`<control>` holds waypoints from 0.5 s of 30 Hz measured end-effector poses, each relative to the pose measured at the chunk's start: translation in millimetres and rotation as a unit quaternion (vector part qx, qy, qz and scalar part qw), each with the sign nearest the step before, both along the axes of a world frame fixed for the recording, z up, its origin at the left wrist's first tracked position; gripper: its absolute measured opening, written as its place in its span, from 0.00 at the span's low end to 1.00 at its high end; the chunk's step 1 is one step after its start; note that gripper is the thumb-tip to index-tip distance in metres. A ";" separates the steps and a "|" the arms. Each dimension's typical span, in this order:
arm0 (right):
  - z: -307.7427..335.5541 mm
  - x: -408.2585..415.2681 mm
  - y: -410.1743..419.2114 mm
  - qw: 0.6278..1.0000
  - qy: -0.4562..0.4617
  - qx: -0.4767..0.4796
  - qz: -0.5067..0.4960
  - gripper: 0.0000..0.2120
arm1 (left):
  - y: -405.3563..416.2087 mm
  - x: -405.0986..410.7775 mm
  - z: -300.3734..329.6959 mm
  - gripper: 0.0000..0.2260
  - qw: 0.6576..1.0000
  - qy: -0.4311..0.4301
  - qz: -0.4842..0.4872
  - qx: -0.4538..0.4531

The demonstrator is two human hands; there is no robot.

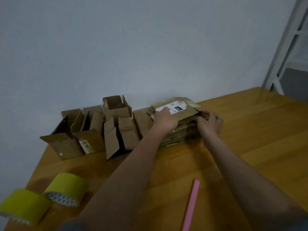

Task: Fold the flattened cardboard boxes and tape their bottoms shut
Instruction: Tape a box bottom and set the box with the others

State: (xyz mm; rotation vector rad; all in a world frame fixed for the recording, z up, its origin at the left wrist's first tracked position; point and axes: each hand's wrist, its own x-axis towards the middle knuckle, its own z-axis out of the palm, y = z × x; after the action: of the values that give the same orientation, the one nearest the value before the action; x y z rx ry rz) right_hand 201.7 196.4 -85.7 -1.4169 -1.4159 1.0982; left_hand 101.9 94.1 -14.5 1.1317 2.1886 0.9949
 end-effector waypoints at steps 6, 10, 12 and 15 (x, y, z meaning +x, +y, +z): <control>-12.4 2.5 23.9 0.997 -0.030 0.036 0.062 0.17 | 30.2 -3.7 -21.5 0.15 0.980 -0.145 0.117 0.068; -19.0 4.0 20.3 0.995 -0.049 0.045 0.077 0.23 | 36.2 -2.0 -29.6 0.13 0.941 -0.257 0.189 0.109; -18.7 6.0 16.0 0.994 -0.049 0.054 0.078 0.24 | 35.9 1.4 -30.8 0.14 0.923 -0.292 0.215 0.132; -13.2 13.5 7.7 0.994 -0.051 0.064 0.079 0.26 | 32.4 7.5 -26.1 0.14 0.902 -0.313 0.253 0.157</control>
State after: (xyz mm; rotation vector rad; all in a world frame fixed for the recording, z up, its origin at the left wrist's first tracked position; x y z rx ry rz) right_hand 215.2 204.1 -98.9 -1.3023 -1.6643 1.0244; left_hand 109.4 126.5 -40.6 0.2486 1.8323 1.6996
